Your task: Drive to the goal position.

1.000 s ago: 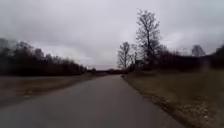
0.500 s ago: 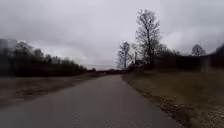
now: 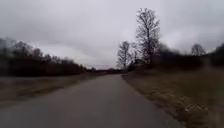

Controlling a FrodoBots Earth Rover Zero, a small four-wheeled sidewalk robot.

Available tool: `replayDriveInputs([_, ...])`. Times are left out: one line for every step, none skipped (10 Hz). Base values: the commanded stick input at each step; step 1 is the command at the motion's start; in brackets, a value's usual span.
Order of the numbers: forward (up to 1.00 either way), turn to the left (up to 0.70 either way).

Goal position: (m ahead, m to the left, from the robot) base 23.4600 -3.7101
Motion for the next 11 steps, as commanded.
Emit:
replayDriveInputs([0.70, 0.00])
replayDriveInputs([0.85, 0.00])
replayDriveInputs([0.85, 0.00])
replayDriveInputs([0.85, 0.00])
replayDriveInputs([0.85, 0.00])
replayDriveInputs([0.85, 0.00])
replayDriveInputs([0.85, 0.00])
replayDriveInputs([0.85, 0.00])
replayDriveInputs([0.85, 0.00])
replayDriveInputs([0.85, 0.00])
replayDriveInputs([0.85, 0.00])
